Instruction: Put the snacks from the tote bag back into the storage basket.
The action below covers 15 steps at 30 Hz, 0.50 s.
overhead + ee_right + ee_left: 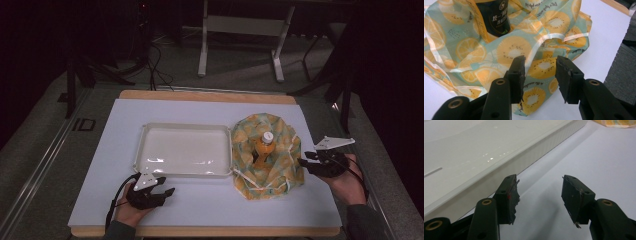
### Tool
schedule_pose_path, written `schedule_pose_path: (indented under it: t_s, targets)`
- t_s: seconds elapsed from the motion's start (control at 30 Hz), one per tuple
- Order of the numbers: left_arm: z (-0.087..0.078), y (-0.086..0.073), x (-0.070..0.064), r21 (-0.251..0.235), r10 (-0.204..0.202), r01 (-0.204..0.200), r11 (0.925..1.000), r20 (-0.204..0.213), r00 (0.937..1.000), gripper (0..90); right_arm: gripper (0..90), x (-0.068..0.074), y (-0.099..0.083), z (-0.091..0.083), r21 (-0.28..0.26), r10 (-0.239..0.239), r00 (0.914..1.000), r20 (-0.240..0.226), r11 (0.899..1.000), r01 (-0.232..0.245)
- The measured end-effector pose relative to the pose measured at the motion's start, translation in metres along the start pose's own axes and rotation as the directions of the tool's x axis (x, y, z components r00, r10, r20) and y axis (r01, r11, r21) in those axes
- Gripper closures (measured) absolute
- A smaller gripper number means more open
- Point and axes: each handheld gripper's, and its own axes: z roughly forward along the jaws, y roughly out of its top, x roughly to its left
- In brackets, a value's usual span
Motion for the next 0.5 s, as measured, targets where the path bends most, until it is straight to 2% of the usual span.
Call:
schedule_pose_path:
  t_s: [0.5]
  targets:
    - [0.001, 0.0, 0.0, 0.003, 0.005, -0.005, 1.0, 0.006, 1.0, 46.7, 59.0, 0.0, 0.012, -0.004, 0.038, -0.049, 0.9986, -0.019, 0.998, 0.05]
